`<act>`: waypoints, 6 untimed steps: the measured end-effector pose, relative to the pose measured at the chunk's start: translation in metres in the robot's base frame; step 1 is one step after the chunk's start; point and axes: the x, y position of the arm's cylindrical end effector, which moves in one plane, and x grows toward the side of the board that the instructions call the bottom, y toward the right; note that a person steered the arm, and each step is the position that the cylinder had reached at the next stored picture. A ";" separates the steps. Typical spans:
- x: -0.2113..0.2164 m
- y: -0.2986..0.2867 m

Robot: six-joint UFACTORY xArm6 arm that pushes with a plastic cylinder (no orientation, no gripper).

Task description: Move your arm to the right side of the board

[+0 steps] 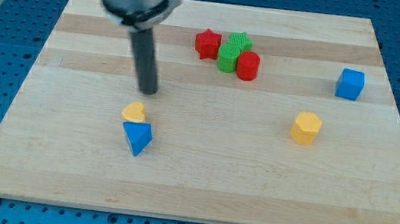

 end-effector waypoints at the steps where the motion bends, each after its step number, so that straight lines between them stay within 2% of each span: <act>1: 0.012 0.059; 2: 0.050 0.107; 3: 0.081 0.128; 4: 0.133 0.176; 5: 0.155 0.243; 6: 0.156 0.327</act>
